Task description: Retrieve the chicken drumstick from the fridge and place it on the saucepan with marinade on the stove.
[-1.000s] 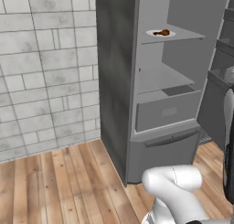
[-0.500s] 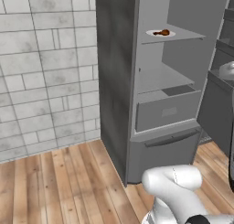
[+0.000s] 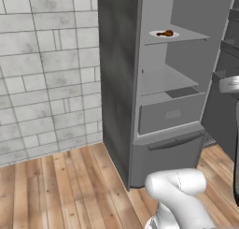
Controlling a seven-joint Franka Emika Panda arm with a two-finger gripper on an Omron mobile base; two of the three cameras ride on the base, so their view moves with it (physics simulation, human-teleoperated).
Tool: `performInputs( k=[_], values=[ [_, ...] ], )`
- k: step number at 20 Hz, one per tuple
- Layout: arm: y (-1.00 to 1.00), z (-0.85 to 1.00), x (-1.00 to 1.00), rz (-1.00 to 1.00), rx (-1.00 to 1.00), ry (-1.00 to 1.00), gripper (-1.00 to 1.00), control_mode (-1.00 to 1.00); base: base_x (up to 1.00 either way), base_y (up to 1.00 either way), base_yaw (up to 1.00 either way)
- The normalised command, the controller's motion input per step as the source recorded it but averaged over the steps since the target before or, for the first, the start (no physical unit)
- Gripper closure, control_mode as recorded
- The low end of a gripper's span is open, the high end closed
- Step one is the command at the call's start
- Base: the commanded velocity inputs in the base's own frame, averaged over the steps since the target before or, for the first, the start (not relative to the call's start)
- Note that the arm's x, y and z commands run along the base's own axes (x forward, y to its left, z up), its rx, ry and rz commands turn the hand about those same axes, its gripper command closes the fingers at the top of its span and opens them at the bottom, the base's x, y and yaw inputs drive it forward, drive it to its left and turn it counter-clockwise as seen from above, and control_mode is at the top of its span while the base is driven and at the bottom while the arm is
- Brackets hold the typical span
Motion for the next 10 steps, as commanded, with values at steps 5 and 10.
performInputs(
  k=[5,10],
  values=[
    [0.23,-0.03,0.00,0.00,-0.14,0.00,-1.00,-1.00,0.00,0.00,0.00],
    [0.16,0.00,0.01,0.00,-0.03,0.01,-1.00,-1.00,0.00,0.00,0.00]
  ],
)
